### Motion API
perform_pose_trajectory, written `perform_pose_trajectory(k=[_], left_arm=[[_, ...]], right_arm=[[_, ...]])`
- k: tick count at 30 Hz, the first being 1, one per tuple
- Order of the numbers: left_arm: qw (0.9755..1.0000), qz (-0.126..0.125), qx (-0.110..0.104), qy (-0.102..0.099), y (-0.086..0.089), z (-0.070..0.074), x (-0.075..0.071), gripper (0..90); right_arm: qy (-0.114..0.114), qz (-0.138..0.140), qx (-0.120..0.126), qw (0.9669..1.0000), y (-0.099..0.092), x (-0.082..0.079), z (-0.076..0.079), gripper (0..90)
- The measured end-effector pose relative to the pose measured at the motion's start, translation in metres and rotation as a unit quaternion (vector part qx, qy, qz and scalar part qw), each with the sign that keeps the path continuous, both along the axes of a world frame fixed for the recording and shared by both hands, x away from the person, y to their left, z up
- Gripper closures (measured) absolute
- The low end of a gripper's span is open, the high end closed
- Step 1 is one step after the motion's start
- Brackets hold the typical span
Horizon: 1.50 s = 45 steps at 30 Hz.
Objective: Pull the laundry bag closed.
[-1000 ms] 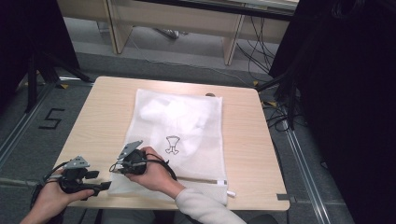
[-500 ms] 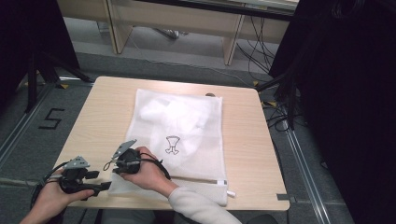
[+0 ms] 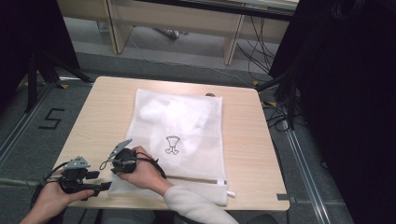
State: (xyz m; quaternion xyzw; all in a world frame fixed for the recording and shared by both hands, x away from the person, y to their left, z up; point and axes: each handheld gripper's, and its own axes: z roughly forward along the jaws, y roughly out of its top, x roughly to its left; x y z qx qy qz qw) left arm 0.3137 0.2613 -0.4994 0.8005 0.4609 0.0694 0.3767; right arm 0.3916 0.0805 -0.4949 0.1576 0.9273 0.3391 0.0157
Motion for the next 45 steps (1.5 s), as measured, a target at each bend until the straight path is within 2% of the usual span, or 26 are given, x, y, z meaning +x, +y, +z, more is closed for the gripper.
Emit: perform_pose_trajectory(k=[2, 4, 5, 9, 16, 19, 20, 21, 23, 24, 27, 29, 31, 32, 34, 38, 39, 40, 41, 43, 44, 45], left_arm=[[1.0, 0.005, -0.003, -0.008, -0.001, -0.001, -0.001, 29.1], [1.0, 0.001, 0.002, -0.002, 0.0, 0.0, 0.0, 29.1], [0.9999, 0.004, -0.005, -0.008, -0.001, -0.001, 0.0, 29.1], [1.0, -0.003, -0.004, 0.005, 0.0, 0.0, 0.001, 29.4], [0.9999, 0.003, -0.01, 0.006, -0.002, 0.0, 0.002, 30.9], [0.9997, -0.003, -0.022, 0.012, -0.003, 0.001, 0.004, 34.0], [0.9993, 0.003, -0.034, 0.013, -0.004, 0.001, 0.004, 34.8], [0.9992, -0.001, -0.038, 0.014, -0.005, 0.0, 0.006, 35.8], [0.9992, 0.0, -0.036, 0.015, -0.005, 0.001, 0.007, 36.3], [0.9993, -0.008, -0.032, 0.016, -0.004, 0.001, 0.008, 36.5], [0.9984, 0.004, -0.057, 0.008, -0.006, 0.0, 0.011, 37.5], [0.9981, -0.002, -0.06, 0.015, -0.006, 0.001, 0.014, 40.5], [0.9976, 0.002, -0.068, 0.013, -0.008, 0.0, 0.015, 41.6], [0.9965, -0.003, -0.08, 0.026, -0.009, 0.0, 0.017, 43.2], [0.9961, -0.002, -0.084, 0.027, -0.01, -0.001, 0.019, 44.0], [0.9964, -0.007, -0.079, 0.03, -0.014, -0.002, 0.025, 50.7], [0.9964, -0.004, -0.081, 0.023, -0.015, -0.003, 0.025, 53.6], [0.9968, -0.009, -0.075, 0.025, -0.015, -0.003, 0.027, 55.7], [0.9965, -0.011, -0.08, 0.021, -0.016, -0.004, 0.027, 57.8], [0.9973, -0.021, -0.065, 0.027, -0.017, -0.003, 0.028, 63.9], [0.9981, -0.022, -0.054, 0.022, -0.019, -0.003, 0.028, 69.4], [0.9981, -0.022, -0.054, 0.022, -0.019, -0.003, 0.028, 72.3]], right_arm=[[0.0, 0.001, -0.002, 1.0, 0.001, 0.0, 0.0, 81.6], [-0.005, 0.004, -0.004, 1.0, 0.003, 0.001, 0.0, 81.9], [-0.003, 0.004, -0.003, 1.0, 0.003, 0.001, 0.001, 81.9], [-0.001, -0.002, 0.003, 1.0, 0.002, -0.001, 0.006, 82.1], [-0.004, -0.001, 0.016, 0.9999, 0.0, -0.001, 0.015, 82.2], [-0.009, 0.004, 0.015, 0.9998, 0.0, -0.001, 0.02, 82.2], [-0.006, -0.002, 0.019, 0.9998, 0.0, -0.003, 0.022, 82.3], [-0.01, 0.002, 0.022, 0.9997, -0.001, -0.002, 0.025, 82.3], [-0.015, 0.005, 0.024, 0.9996, -0.002, -0.002, 0.029, 82.3], [-0.016, 0.006, 0.027, 0.9995, -0.002, -0.001, 0.031, 82.2], [-0.019, 0.006, 0.03, 0.9993, -0.003, -0.002, 0.034, 82.3], [-0.019, 0.003, 0.03, 0.9994, -0.003, -0.003, 0.037, 82.3], [-0.025, 0.007, 0.03, 0.9992, -0.004, -0.003, 0.038, 82.3], [-0.024, 0.007, 0.03, 0.9992, -0.004, -0.003, 0.039, 82.3], [-0.022, 0.005, 0.029, 0.9993, -0.004, -0.003, 0.04, 82.3], [-0.023, 0.003, 0.031, 0.9992, -0.005, -0.004, 0.041, 82.3], [-0.021, 0.003, 0.032, 0.9993, -0.005, -0.004, 0.041, 82.3], [-0.021, 0.002, 0.034, 0.9992, -0.005, -0.004, 0.041, 82.3], [-0.028, 0.008, 0.03, 0.9991, -0.006, -0.003, 0.042, 82.3], [-0.033, 0.01, 0.028, 0.999, -0.006, -0.003, 0.041, 82.3], [-0.026, 0.013, 0.027, 0.9992, -0.007, -0.004, 0.042, 82.3], [-0.026, 0.013, 0.027, 0.9992, -0.007, -0.004, 0.042, 82.3]])
